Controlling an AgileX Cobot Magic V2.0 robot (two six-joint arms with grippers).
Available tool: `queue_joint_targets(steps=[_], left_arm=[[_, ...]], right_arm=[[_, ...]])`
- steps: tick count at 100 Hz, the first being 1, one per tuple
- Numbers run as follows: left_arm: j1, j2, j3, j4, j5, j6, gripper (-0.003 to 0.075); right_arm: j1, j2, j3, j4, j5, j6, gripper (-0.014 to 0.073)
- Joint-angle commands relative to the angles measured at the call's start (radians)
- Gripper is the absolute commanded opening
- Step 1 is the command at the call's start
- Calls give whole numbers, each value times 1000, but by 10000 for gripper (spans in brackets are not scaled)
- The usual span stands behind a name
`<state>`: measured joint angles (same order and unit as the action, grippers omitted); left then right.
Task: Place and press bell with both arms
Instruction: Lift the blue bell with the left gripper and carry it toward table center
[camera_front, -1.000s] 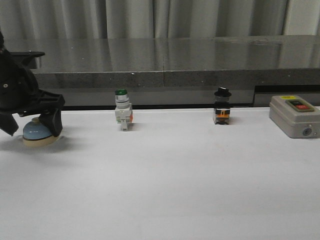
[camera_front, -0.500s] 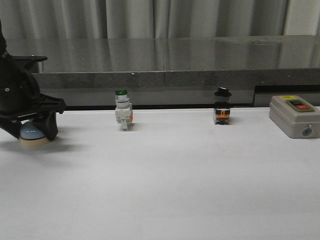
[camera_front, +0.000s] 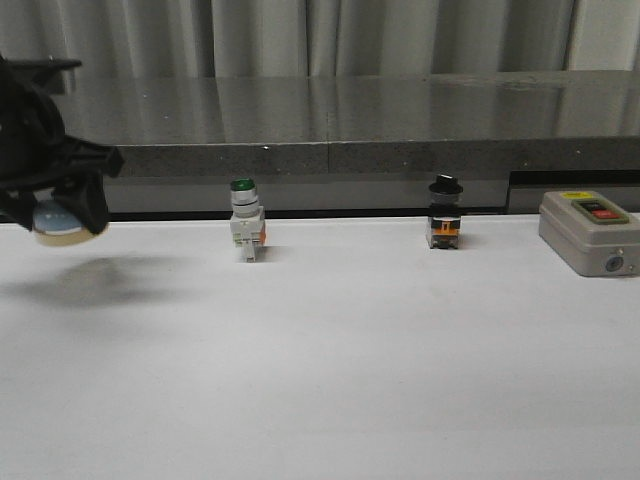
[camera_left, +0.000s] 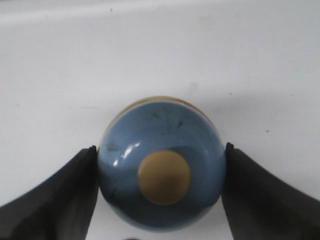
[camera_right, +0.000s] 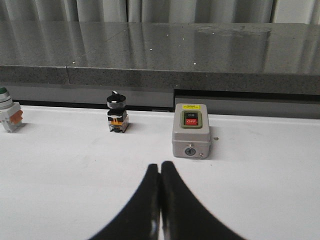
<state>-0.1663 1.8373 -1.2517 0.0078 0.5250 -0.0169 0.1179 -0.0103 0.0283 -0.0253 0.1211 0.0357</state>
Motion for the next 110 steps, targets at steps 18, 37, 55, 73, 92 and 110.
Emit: queue_joint_targets(steps=[18, 37, 55, 73, 92, 110], left_arm=[[-119, -195, -25, -8, 13, 25, 209], [-267, -201, -25, -8, 20, 25, 209], [-409, -166, -25, -8, -22, 25, 209], [-498, -78, -25, -8, -56, 25, 210], [-532, 23, -25, -8, -94, 25, 210], [-534, 93, -25, -8, -94, 25, 210]], right_arm=[[-6, -18, -16, 1, -87, -3, -60], [-6, -18, -16, 1, -87, -3, -60], [-6, -18, -16, 1, -87, -3, -60], [-6, -18, -16, 1, -87, -3, -60], [-6, -18, -16, 1, -87, -3, -60], [-6, -18, -16, 1, -87, -3, -60]])
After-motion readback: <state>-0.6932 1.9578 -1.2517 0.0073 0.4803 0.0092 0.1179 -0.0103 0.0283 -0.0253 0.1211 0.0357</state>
